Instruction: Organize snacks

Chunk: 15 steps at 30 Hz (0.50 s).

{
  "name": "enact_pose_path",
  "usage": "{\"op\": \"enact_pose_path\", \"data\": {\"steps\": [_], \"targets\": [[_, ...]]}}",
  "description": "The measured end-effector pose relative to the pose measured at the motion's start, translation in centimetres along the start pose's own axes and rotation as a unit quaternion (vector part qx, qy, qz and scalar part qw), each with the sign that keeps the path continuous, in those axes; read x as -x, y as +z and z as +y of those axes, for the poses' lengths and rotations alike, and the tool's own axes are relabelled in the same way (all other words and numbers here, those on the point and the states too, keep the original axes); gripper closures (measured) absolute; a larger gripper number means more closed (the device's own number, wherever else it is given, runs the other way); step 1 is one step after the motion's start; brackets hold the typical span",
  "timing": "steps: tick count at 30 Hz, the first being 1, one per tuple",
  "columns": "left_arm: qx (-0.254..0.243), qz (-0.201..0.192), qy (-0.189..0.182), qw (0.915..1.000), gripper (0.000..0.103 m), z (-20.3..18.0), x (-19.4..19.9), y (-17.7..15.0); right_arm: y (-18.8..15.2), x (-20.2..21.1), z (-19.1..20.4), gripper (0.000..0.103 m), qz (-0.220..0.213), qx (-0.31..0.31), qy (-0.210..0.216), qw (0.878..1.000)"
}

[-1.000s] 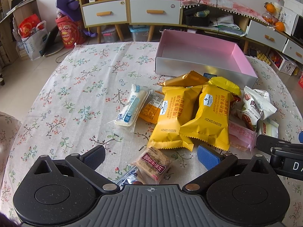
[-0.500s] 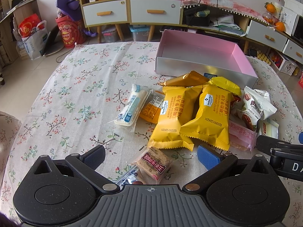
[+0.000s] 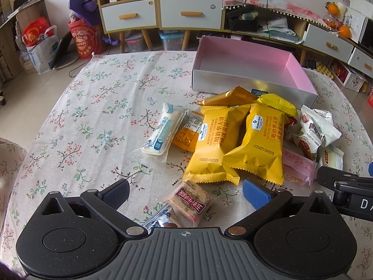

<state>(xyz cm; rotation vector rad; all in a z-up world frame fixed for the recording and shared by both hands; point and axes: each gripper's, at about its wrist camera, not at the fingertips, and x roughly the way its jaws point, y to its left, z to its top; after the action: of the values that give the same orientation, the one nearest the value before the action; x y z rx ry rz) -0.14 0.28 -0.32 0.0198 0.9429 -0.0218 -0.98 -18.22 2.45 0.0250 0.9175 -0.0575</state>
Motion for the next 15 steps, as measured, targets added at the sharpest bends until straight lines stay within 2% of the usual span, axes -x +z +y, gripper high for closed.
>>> {"op": "enact_pose_path", "data": {"steps": [15], "targets": [[-0.006,-0.001,-0.015,0.9999,0.0,0.85,0.53,0.68,0.22,0.13,0.01,0.0,0.001,-0.005,0.001,1.0]]}}
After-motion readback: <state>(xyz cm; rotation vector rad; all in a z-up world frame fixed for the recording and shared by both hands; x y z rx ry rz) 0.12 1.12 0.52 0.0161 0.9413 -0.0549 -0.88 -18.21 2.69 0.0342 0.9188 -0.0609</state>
